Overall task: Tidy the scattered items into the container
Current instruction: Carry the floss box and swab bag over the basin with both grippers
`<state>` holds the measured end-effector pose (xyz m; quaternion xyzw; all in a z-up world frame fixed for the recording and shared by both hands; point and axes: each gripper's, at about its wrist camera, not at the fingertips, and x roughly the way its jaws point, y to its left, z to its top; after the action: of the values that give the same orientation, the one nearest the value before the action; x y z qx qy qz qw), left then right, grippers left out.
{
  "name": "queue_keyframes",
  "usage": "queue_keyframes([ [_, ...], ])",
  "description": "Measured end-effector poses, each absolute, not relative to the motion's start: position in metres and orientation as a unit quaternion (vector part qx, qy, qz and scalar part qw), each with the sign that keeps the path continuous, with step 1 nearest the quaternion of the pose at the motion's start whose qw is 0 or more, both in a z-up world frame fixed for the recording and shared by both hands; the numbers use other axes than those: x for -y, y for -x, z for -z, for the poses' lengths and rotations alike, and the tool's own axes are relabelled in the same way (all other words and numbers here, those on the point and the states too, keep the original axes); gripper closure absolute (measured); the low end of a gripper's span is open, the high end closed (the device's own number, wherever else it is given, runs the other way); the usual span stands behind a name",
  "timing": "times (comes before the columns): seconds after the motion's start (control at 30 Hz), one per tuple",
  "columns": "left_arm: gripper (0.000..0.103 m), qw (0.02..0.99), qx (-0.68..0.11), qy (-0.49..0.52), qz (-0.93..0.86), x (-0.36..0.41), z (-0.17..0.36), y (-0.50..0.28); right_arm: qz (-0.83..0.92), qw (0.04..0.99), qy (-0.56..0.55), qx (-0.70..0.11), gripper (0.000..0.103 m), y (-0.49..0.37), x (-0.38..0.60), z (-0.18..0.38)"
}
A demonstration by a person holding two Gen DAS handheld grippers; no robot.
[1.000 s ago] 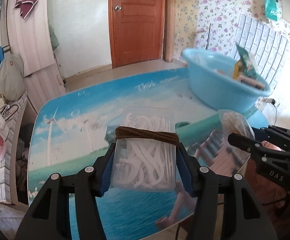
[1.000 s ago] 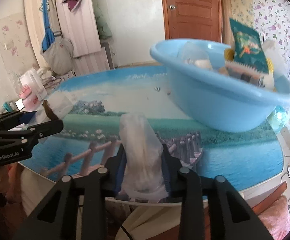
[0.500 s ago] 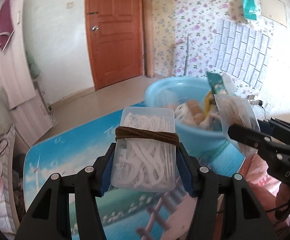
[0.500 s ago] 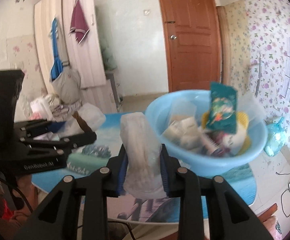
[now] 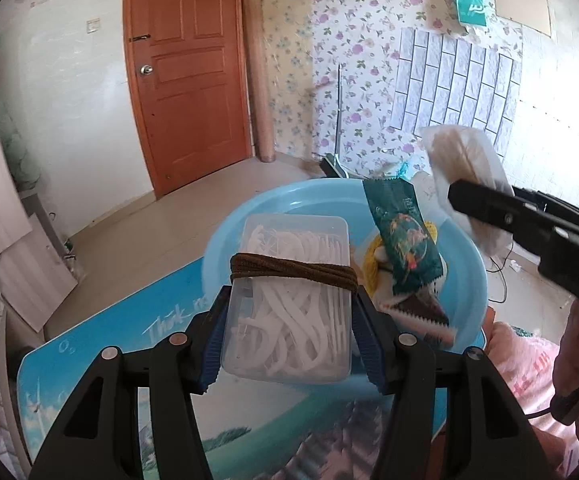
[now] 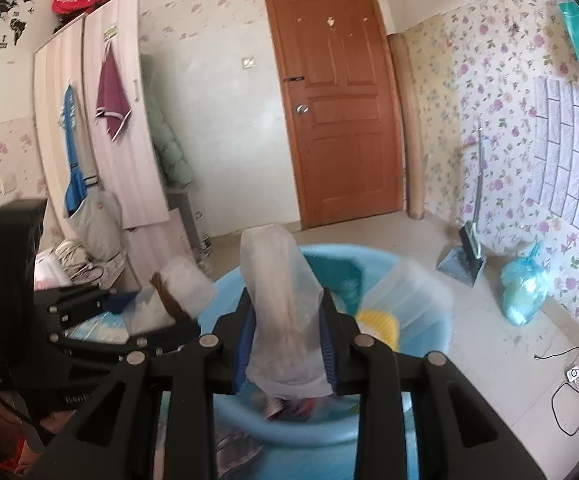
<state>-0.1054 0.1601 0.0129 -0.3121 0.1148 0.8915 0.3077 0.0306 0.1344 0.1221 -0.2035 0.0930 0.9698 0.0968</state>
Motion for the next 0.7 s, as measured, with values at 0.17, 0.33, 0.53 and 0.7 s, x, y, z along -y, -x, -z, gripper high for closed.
queue_keyframes([
  [0.17,0.047,0.308,-0.121,0.328,-0.885,-0.174,-0.003,0.121,-0.963,0.137,0.209,-0.102,0.074,-0.024,-0.162,-0.117],
  [0.33,0.046,0.307,-0.141,0.329,-0.882,-0.184,0.003,0.13,-0.955,0.136,0.236,-0.114,0.074,-0.014,-0.172,-0.096],
  [0.53,0.044,0.31,-0.138,0.337,-0.878,-0.186,0.004,0.137,-0.956,0.104,0.242,-0.128,0.074,0.002,-0.167,-0.083],
  [0.7,0.028,0.306,-0.135,0.32,-0.886,-0.185,-0.001,0.132,-0.96,0.078,0.245,-0.113,0.074,0.018,-0.155,-0.083],
])
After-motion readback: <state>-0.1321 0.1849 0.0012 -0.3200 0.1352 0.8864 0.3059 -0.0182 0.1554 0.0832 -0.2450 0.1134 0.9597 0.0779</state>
